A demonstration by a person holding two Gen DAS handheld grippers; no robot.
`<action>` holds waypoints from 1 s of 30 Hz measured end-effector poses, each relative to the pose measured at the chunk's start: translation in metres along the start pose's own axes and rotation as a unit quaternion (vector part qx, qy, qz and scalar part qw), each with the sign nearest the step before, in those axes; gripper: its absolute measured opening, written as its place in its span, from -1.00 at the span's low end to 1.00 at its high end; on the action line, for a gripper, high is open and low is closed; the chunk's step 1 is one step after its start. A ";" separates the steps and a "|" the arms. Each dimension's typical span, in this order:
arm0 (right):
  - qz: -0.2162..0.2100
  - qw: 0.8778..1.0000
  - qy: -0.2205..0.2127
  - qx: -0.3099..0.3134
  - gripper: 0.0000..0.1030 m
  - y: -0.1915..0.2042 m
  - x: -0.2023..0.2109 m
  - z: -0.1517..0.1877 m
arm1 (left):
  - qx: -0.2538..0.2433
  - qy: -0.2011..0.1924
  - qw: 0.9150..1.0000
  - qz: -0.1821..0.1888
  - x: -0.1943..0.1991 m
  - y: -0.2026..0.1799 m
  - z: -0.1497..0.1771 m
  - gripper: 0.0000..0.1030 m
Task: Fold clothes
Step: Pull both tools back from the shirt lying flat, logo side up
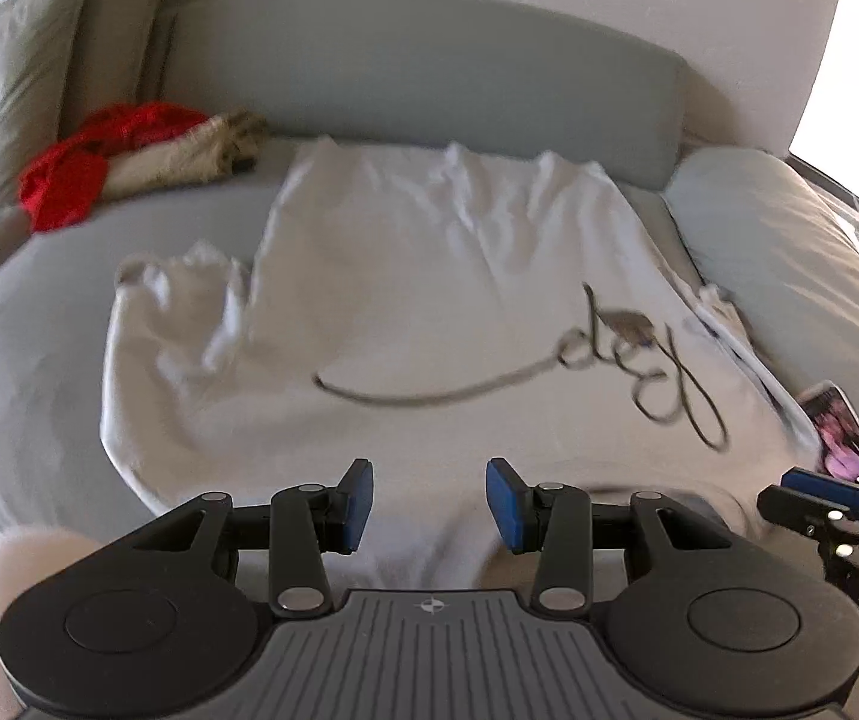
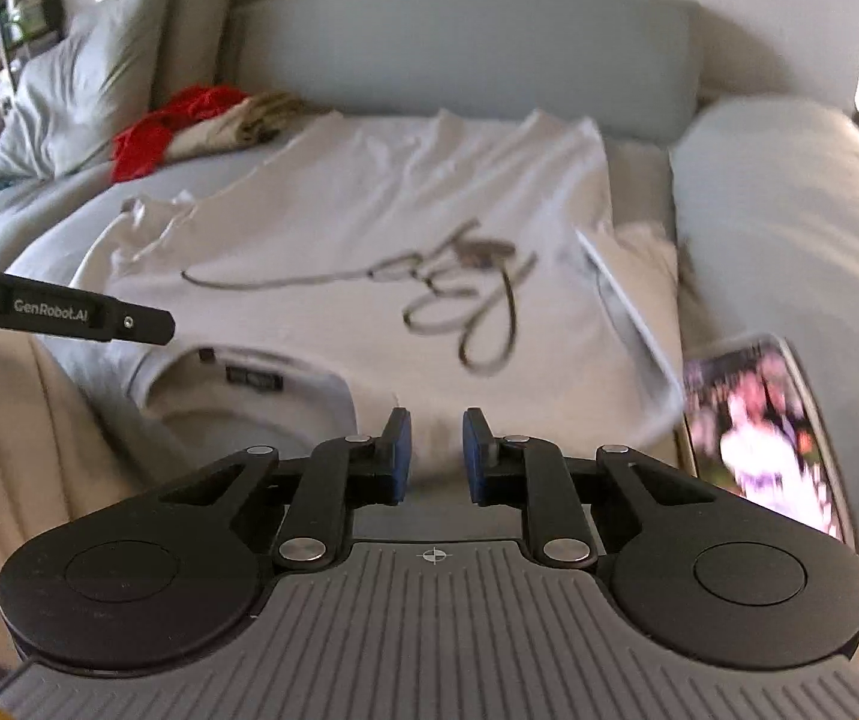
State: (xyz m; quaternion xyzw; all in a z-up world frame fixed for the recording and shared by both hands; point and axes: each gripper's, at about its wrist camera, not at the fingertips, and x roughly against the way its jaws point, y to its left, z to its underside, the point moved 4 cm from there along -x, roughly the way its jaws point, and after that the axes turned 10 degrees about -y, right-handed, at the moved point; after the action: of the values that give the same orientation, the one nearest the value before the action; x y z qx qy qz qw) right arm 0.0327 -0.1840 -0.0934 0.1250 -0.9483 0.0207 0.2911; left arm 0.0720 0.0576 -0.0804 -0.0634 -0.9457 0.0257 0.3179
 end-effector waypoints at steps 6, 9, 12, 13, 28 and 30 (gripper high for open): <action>-0.003 0.998 0.031 0.048 -0.58 0.016 -0.035 -0.001 | -0.010 0.046 0.999 -0.025 -0.021 0.013 0.009 -0.30; 0.002 0.997 0.061 0.044 -0.57 0.010 -0.033 0.013 | -0.023 0.075 0.997 -0.026 -0.027 0.017 0.020 -0.29; 0.000 0.996 0.082 0.037 -0.58 0.004 -0.024 0.022 | -0.044 0.099 0.994 -0.030 -0.024 0.014 0.020 -0.30; 0.000 0.995 0.094 0.035 -0.56 0.004 -0.021 0.025 | -0.049 0.106 0.993 -0.034 -0.020 0.013 0.018 -0.31; -0.003 0.998 0.032 0.045 -0.49 0.010 -0.017 -0.011 | -0.060 0.038 0.997 0.030 -0.031 -0.038 0.003 -0.24; -0.005 0.998 0.037 0.048 -0.49 0.011 -0.026 -0.010 | -0.064 0.051 0.996 0.030 -0.036 -0.039 0.010 -0.24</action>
State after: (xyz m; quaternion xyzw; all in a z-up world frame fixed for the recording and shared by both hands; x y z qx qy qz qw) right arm 0.0561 -0.1661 -0.0991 0.1431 -0.9340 0.0694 0.3200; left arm 0.0899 0.0143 -0.1065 -0.1129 -0.9255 -0.0284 0.3604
